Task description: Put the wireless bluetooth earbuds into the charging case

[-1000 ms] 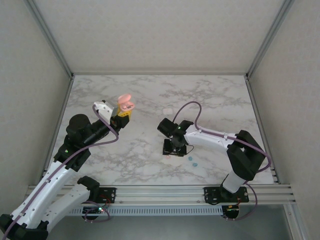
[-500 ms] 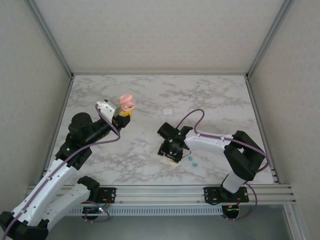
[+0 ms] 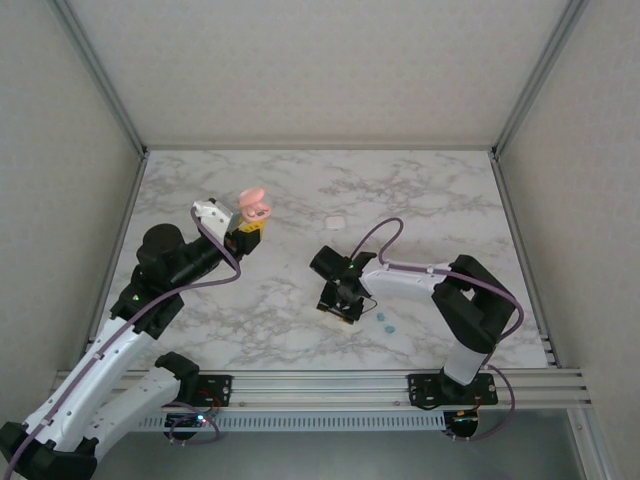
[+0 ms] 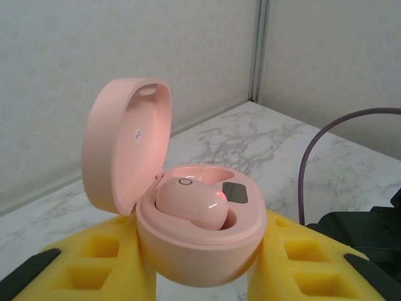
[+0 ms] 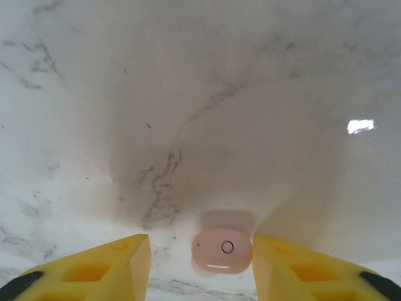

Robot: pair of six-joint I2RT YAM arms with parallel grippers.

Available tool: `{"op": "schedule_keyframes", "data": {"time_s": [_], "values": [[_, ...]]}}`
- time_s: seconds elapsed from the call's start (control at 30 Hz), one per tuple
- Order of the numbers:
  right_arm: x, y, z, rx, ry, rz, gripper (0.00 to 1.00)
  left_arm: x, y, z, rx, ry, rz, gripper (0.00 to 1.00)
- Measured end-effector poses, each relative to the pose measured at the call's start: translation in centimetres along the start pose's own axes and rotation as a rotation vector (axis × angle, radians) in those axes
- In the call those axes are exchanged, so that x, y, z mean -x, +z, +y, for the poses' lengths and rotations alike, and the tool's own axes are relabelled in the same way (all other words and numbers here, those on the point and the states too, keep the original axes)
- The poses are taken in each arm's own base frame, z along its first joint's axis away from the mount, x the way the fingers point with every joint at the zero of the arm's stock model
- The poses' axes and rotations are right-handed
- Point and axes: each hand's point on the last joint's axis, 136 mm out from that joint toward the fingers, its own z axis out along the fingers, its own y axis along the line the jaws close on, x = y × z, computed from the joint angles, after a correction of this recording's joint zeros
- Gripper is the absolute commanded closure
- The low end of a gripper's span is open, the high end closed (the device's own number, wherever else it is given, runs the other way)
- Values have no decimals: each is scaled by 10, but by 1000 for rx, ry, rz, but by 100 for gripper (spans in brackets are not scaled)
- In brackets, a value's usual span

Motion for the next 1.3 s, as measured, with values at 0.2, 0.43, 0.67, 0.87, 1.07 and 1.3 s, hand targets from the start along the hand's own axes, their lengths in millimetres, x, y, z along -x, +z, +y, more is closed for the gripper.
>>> {"op": "schedule_keyframes", "data": {"time_s": [0.2, 0.43, 0.67, 0.87, 1.07, 1.3], "values": [[10, -6, 12, -3, -48, -42, 60, 0, 0, 0, 0, 0, 1, 83], [13, -3, 10, -54, -95, -41, 61, -1, 0, 0, 0, -2, 4, 83], [14, -5, 7, -109, -161, -38, 65, -2, 0, 0, 0, -3, 8, 83], [13, -4, 8, -141, -204, -28, 67, -2, 0, 0, 0, -3, 7, 83], [11, 0, -2, -191, -225, -19, 69, -1, -1, 0, 0, -2, 4, 83], [11, 2, -4, -217, -248, -14, 70, -1, 0, 0, 0, -2, 4, 83]]}}
